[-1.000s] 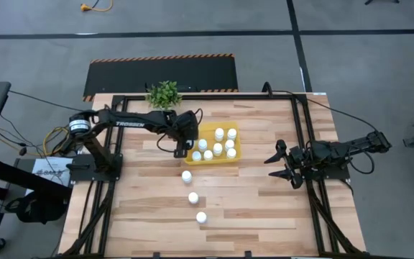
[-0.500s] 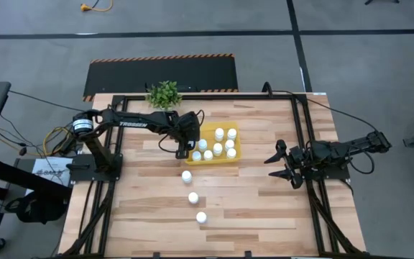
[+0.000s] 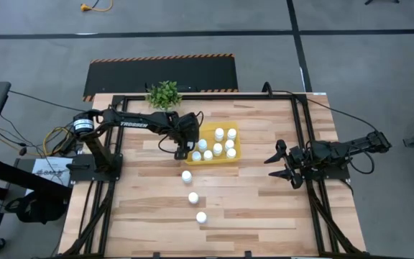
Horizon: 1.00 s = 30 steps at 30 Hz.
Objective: Pick and place pill bottles into a basket
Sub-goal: Put the white medicine bottle into the yellow bin
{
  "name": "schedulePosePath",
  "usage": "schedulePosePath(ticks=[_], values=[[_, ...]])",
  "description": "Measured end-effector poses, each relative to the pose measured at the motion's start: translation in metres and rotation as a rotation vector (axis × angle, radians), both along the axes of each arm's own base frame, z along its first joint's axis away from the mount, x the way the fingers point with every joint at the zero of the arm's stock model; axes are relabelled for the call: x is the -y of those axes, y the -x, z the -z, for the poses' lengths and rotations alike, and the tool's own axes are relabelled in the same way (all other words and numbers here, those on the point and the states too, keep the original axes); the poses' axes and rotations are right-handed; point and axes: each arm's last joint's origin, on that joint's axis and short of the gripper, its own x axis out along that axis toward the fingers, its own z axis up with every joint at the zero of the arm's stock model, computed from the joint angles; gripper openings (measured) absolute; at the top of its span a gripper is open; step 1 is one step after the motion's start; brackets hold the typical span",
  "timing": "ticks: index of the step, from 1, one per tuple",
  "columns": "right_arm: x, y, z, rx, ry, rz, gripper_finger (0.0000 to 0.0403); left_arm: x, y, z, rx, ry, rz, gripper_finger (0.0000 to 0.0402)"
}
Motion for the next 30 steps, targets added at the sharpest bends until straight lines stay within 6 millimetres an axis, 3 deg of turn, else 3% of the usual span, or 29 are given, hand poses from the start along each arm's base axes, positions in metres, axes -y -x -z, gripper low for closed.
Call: schedulePosePath(ticks=[11, 30], values=[[0.000, 0.000, 0.000, 0.000, 0.000, 0.000, 0.0226, 0.001, 0.002, 0.000, -0.019, 0.000, 0.022, 0.0249], [0.000, 0.000, 0.000, 0.000, 0.000, 0.000, 0.0226, 0.000, 0.000, -0.021, -0.081, -0.007, 0.073, 0.0249]])
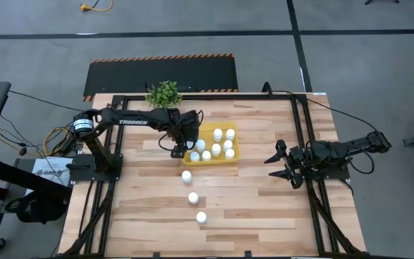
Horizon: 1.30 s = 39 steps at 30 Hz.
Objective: Pick and place pill bottles into a basket
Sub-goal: Put the white medicine bottle into the yellow bin
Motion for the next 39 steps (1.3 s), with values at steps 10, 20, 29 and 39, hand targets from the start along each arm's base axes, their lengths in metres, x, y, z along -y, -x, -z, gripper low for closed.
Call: schedulePosePath(ticks=[10, 20, 29, 39], values=[[0.000, 0.000, 0.000, 0.000, 0.000, 0.000, 0.0226, -0.002, -0.002, -0.034, -0.061, -0.029, 0.053, 0.0249], [0.000, 0.000, 0.000, 0.000, 0.000, 0.000, 0.0226, 0.010, 0.015, -0.112, -0.070, 0.150, -0.088, 0.0249], [0.000, 0.000, 0.000, 0.001, 0.000, 0.000, 0.0226, 0.074, 0.031, -0.143, 0.073, 0.134, -0.117, 0.0249], [0.000, 0.000, 0.000, 0.000, 0.000, 0.000, 0.0226, 0.139, 0.026, -0.128, 0.059, -0.021, -0.051, 0.0249]])
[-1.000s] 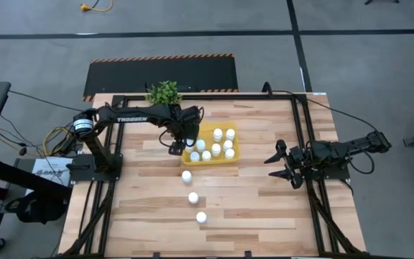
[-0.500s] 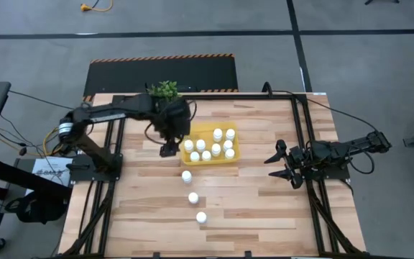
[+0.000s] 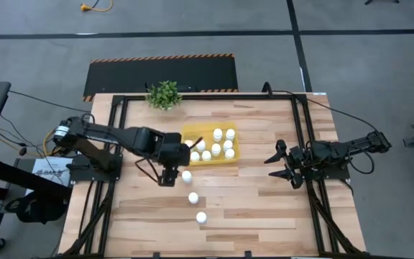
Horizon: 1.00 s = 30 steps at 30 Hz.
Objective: Pick and place pill bottles into a basket
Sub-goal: Put the white medicine bottle into the yellow bin
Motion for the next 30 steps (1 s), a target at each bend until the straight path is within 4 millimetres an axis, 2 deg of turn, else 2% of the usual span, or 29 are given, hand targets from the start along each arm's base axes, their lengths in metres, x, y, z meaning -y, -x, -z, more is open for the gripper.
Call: schedulePosePath(ticks=[12, 20, 30], values=[[0.000, 0.000, 0.000, 0.000, 0.000, 0.000, 0.0226, 0.018, -0.002, 0.053, -0.021, 0.063, 0.047, 0.0249], [0.000, 0.000, 0.000, 0.000, 0.000, 0.000, 0.0226, 0.016, -0.011, 0.065, 0.029, 0.062, 0.032, 0.0250], [0.000, 0.000, 0.001, -0.007, 0.002, 0.000, 0.0226, 0.010, -0.021, 0.077, -0.015, 0.097, 0.014, 0.0250]])
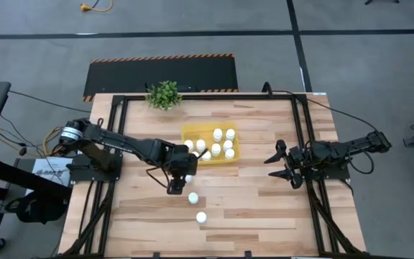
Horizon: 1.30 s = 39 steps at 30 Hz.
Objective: Pick and place pill bottles into a basket
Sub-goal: Put the white medicine bottle into the yellow bin
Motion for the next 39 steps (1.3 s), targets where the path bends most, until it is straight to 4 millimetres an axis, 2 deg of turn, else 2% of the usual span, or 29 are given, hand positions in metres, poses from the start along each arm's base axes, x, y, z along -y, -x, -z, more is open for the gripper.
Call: schedulePosePath(ticks=[20, 31, 39], values=[[0.000, 0.000, 0.000, 0.000, 0.000, 0.000, 0.0226, -0.010, -0.002, 0.001, 0.024, -0.071, -0.057, 0.0250], [0.000, 0.000, 0.000, 0.004, -0.001, 0.000, 0.0226, -0.009, -0.015, 0.020, -0.001, -0.074, -0.058, 0.0250], [0.000, 0.000, 0.000, 0.001, 0.000, 0.000, 0.0226, -0.009, -0.016, 0.020, 0.006, -0.074, -0.063, 0.0250]])
